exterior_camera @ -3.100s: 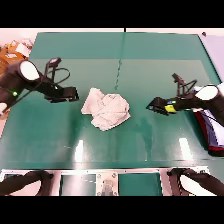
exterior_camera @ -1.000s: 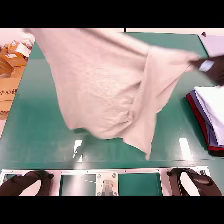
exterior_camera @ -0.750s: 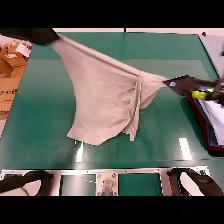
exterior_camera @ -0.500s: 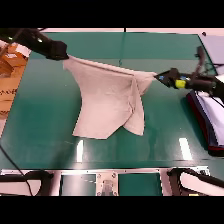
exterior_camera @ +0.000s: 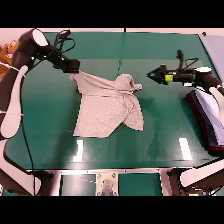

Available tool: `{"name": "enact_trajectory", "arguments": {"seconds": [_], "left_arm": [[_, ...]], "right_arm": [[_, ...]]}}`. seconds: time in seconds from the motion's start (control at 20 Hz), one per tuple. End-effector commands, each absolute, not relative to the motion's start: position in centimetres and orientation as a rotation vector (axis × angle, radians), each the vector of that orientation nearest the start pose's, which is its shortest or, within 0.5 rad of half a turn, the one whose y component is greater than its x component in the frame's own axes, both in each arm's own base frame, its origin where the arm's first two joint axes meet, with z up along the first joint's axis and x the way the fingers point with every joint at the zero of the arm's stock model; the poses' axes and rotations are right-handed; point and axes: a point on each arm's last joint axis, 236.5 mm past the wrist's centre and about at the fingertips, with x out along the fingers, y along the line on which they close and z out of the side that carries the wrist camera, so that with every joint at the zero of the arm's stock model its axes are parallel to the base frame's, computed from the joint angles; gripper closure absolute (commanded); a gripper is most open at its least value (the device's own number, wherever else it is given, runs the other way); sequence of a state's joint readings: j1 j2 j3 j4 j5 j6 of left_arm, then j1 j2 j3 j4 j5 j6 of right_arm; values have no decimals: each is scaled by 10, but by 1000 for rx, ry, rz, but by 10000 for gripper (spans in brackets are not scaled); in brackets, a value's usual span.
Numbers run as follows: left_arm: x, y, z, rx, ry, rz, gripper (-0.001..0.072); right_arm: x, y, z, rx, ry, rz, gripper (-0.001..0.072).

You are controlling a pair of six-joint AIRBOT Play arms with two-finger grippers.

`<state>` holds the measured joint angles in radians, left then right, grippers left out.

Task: Fold the shirts.

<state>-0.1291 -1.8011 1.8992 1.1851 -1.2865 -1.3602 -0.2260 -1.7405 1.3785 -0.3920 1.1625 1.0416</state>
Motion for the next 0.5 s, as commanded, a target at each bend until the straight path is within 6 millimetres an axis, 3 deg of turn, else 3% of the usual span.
{"name": "enact_trajectory", "arguments": {"seconds": [0.0,0.15,0.35,0.4,0.45], "left_arm": [[530,-156,29,-80,1132,-487,685],[532,-154,19,-76,1145,-479,685],[534,-141,5,-21,1167,-439,685],[534,-140,4,-13,1168,-438,685],[534,-139,4,-7,1168,-439,685]], "right_arm": [[460,51,8,925,1134,607,701],[401,60,-8,962,1187,513,702],[290,124,-41,932,1236,408,675],[264,142,-51,922,1270,427,410],[242,160,-61,936,1301,442,100]]}}
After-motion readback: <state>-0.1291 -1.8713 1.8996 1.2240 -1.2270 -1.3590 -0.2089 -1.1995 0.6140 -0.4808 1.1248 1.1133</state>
